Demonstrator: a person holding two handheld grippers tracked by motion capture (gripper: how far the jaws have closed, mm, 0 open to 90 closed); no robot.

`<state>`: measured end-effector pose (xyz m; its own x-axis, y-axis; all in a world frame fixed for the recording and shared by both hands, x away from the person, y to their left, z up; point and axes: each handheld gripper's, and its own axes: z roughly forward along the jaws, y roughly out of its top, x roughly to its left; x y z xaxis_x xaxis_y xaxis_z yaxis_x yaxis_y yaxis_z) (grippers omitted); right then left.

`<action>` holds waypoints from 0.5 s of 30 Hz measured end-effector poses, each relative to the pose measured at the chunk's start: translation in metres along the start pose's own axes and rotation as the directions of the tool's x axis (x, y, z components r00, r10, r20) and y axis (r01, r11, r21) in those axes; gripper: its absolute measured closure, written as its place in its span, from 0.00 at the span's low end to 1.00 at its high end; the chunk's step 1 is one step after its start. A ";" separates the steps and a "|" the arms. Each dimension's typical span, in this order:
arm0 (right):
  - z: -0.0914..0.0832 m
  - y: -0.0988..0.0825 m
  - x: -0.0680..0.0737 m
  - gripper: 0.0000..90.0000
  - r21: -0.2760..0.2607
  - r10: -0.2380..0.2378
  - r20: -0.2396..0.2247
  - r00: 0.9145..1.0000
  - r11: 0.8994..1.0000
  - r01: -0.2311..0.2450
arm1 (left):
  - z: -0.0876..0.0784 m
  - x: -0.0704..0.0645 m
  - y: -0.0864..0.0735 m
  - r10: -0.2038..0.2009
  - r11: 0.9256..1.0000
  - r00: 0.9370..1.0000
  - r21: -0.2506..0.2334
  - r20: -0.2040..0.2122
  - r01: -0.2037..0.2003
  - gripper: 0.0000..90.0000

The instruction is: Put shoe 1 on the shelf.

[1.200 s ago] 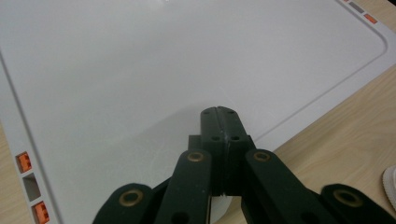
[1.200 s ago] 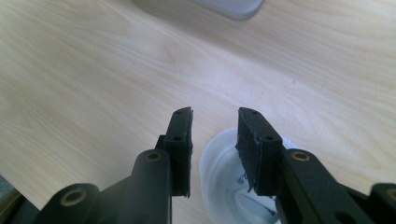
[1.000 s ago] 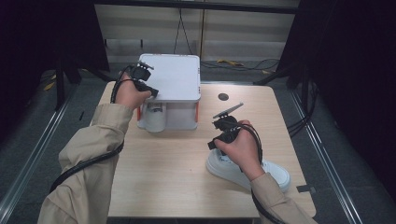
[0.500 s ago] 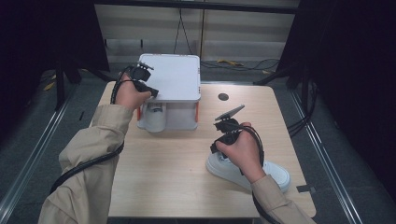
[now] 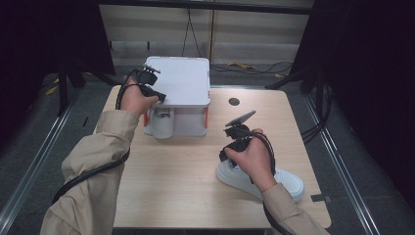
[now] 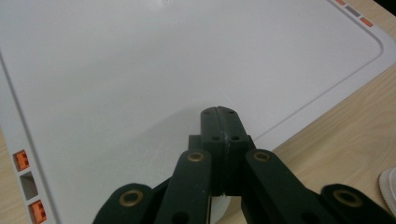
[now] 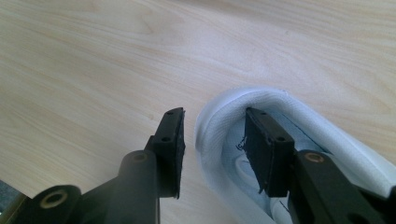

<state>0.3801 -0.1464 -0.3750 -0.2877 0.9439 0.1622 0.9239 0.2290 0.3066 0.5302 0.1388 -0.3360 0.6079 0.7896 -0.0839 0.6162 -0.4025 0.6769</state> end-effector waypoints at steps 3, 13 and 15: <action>-0.001 -0.001 -0.001 0.62 0.007 0.016 0.004 1.000 1.000 -0.016 | 0.000 -0.001 0.001 0.001 1.000 1.000 0.002 -0.006 -0.001 1.00; 0.019 -0.002 -0.001 0.60 0.042 0.018 -0.003 1.000 0.999 -0.018 | 0.000 0.000 0.000 0.000 1.000 1.000 -0.001 0.001 0.000 1.00; 0.029 -0.002 -0.001 0.60 0.055 0.027 -0.005 1.000 0.998 -0.026 | 0.000 0.000 0.000 0.000 1.000 1.000 -0.001 0.003 0.000 1.00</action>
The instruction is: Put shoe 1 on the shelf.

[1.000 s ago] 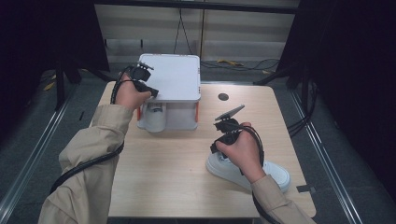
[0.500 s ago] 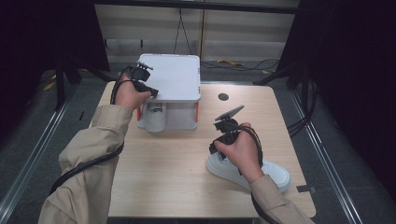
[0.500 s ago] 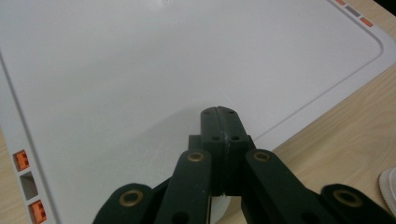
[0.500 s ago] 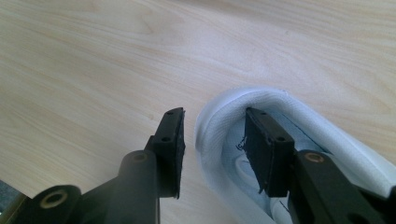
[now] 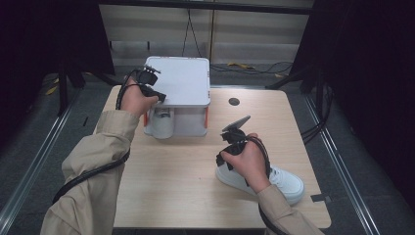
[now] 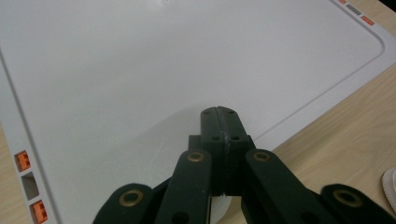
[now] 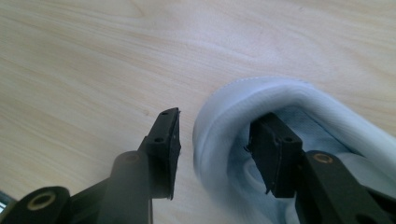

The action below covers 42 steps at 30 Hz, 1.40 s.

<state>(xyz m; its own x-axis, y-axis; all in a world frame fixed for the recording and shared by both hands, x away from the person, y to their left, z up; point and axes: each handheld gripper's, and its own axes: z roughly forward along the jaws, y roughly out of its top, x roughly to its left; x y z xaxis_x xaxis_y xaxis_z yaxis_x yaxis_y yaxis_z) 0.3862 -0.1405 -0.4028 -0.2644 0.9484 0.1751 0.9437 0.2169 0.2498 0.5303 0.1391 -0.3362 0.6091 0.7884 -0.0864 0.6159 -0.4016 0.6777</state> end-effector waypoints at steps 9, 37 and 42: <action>0.022 0.005 0.002 0.72 -0.005 0.013 0.045 0.999 1.000 -0.012 | 0.000 0.002 -0.002 -0.005 1.000 1.000 -0.009 0.013 0.005 1.00; 0.034 0.006 0.028 0.60 -0.061 -0.231 0.036 0.972 0.971 0.233 | 0.000 0.005 -0.004 -0.009 1.000 1.000 -0.026 0.030 0.009 1.00; 0.034 0.006 0.033 0.62 -0.030 -0.291 0.086 0.953 0.955 0.294 | 0.000 0.002 -0.002 0.005 1.000 1.000 -0.014 0.012 -0.005 1.00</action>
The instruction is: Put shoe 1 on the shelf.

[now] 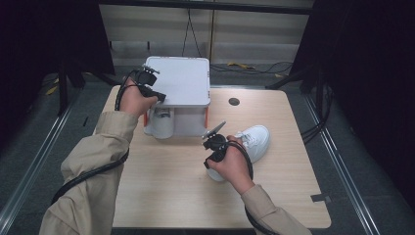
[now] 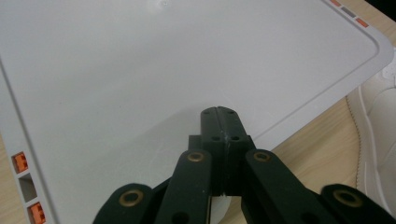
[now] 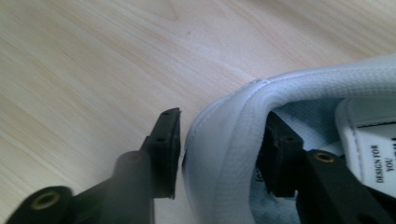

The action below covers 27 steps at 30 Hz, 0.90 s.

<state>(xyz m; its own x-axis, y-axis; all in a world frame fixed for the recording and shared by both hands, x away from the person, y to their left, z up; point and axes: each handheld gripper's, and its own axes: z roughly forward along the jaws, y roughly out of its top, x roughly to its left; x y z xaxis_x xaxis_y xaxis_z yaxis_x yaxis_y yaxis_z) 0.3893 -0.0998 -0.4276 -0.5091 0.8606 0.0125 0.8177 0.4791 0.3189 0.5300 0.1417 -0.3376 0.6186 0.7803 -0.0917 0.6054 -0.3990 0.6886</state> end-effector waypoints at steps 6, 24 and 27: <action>-0.001 0.001 -0.001 0.63 0.036 -0.049 -0.015 0.999 0.998 0.049 | 0.000 0.003 -0.002 -0.012 1.000 1.000 -0.010 0.018 0.012 1.00; -0.011 -0.001 0.007 0.82 0.035 -0.145 -0.054 0.988 0.989 0.147 | 0.000 0.003 -0.001 -0.007 1.000 1.000 -0.006 0.016 0.007 1.00; -0.018 0.001 0.011 0.82 0.010 -0.178 -0.082 0.981 0.984 0.179 | 0.000 0.003 -0.001 -0.007 1.000 1.000 -0.007 0.016 0.007 1.00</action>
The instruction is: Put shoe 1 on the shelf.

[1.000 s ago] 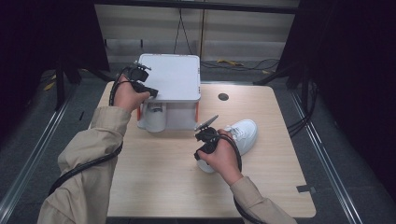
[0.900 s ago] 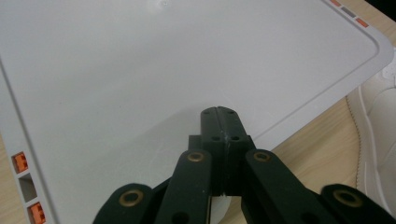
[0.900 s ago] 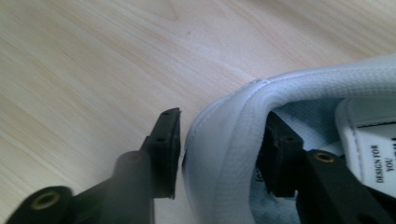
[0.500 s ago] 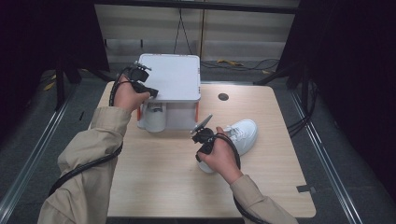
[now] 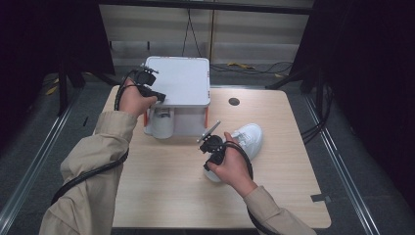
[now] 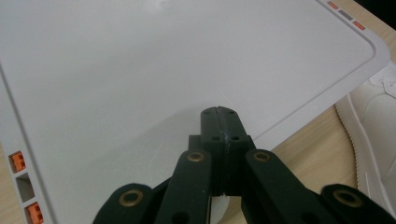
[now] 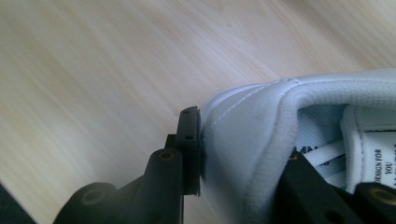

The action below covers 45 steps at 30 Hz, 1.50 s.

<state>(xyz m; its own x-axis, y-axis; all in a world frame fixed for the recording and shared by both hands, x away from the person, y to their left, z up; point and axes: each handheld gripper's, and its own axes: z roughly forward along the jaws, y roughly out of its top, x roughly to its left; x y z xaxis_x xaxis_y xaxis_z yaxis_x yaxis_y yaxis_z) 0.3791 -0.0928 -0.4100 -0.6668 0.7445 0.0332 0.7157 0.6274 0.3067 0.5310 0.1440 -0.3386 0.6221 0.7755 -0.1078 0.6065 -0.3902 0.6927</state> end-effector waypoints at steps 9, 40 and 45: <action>-0.007 0.010 0.031 0.81 -0.014 -0.164 -0.003 0.986 0.986 0.164 | 0.000 -0.002 0.001 0.005 1.000 1.000 0.004 -0.012 -0.005 1.00; -0.016 0.036 0.085 0.79 -0.044 -0.413 -0.029 0.910 0.910 0.412 | 0.000 0.001 0.004 -0.007 1.000 1.000 0.029 -0.002 0.008 1.00; -0.011 0.046 0.087 0.79 -0.051 -0.455 -0.024 0.890 0.890 0.454 | 0.000 0.001 0.004 -0.004 1.000 1.000 0.027 0.001 0.004 1.00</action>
<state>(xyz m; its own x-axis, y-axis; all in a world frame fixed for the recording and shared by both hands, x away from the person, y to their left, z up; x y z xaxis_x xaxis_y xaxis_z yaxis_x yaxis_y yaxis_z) 0.3512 -0.0018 -0.3825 -0.9243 0.3715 -0.0877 0.3236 0.8845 0.3361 0.5336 0.1435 -0.3360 0.6205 0.7763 -0.1112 0.6219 -0.4007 0.6728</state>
